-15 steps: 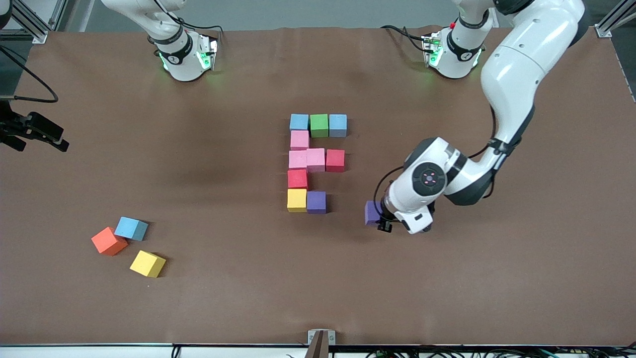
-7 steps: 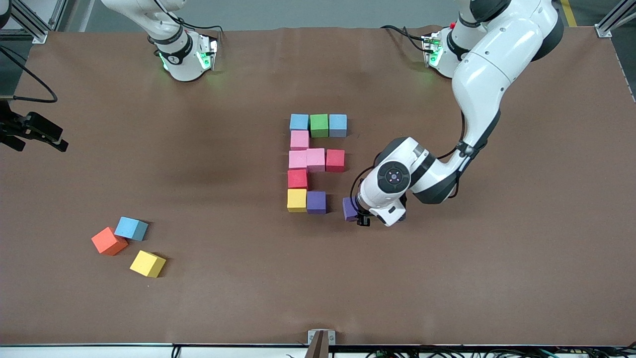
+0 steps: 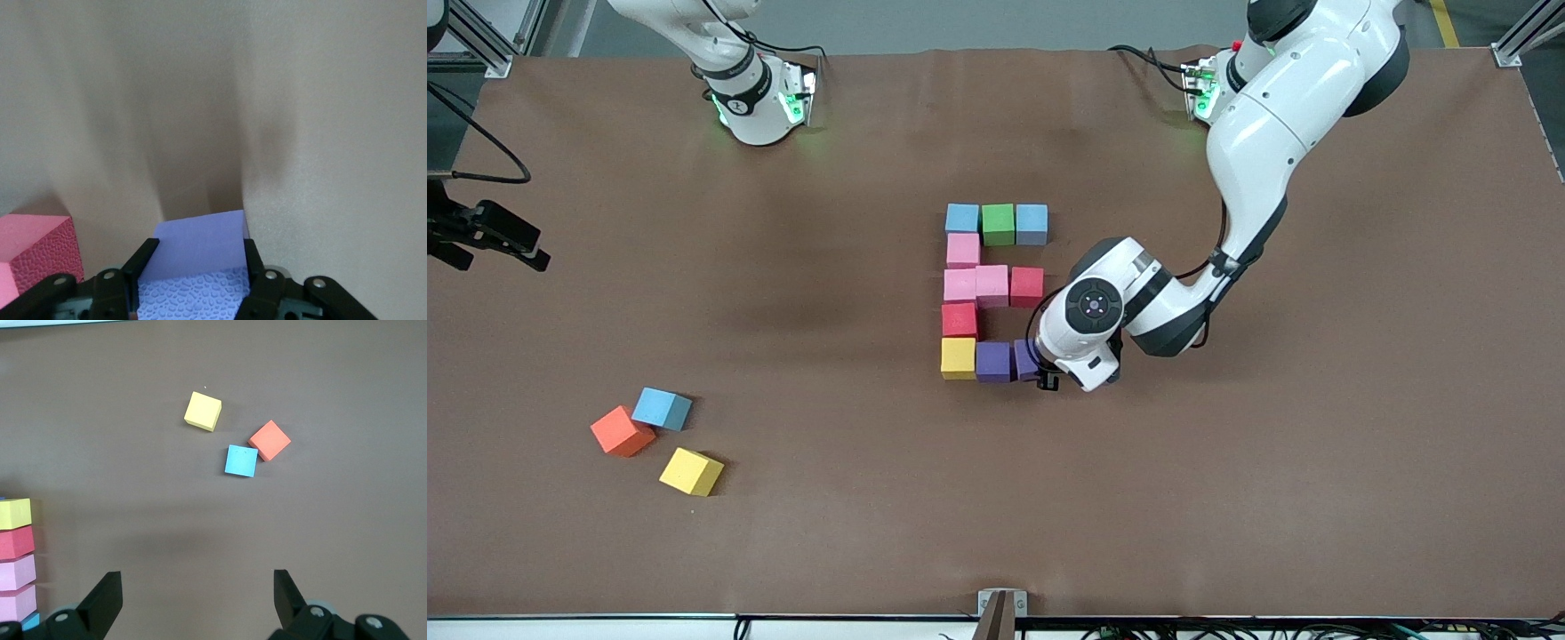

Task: Arrange 11 blocks into digit 3
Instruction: 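Lower the purple block beside the first purple block with the left gripper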

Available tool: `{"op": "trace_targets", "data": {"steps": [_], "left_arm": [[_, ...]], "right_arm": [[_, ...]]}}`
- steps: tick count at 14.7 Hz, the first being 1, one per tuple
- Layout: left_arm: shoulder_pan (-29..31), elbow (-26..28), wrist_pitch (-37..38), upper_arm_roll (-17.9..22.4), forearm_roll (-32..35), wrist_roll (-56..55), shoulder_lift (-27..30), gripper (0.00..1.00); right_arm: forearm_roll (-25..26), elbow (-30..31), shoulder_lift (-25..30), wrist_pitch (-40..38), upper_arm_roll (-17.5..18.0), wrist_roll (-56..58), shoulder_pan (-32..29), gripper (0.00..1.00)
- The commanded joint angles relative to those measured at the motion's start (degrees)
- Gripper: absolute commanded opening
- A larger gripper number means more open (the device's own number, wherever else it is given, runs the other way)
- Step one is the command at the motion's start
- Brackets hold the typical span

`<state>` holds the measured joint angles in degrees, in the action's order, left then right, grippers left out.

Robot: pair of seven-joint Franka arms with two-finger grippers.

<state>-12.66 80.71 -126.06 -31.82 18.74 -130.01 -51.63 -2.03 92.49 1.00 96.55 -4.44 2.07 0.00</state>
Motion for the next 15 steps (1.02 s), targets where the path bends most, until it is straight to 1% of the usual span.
{"op": "trace_targets", "data": {"steps": [1,7,15], "left_arm": [[-0.6,-1.9,0.4,0.7,-0.8,2.0,-0.8,0.09],[-1.4,-1.9,0.3,0.7,-0.8,6.3,-1.5,0.09],[-1.4,-2.1,-0.5,0.7,-0.8,6.3,-2.1,0.09]], "right_arm": [[0.5,-0.6,0.0,-0.3,-0.1,0.2,0.1,1.00],[0.4,-0.6,-0.1,-0.1,-0.1,0.2,0.1,1.00],[0.4,-0.5,-0.1,-0.2,-0.1,0.2,0.1,1.00]]}}
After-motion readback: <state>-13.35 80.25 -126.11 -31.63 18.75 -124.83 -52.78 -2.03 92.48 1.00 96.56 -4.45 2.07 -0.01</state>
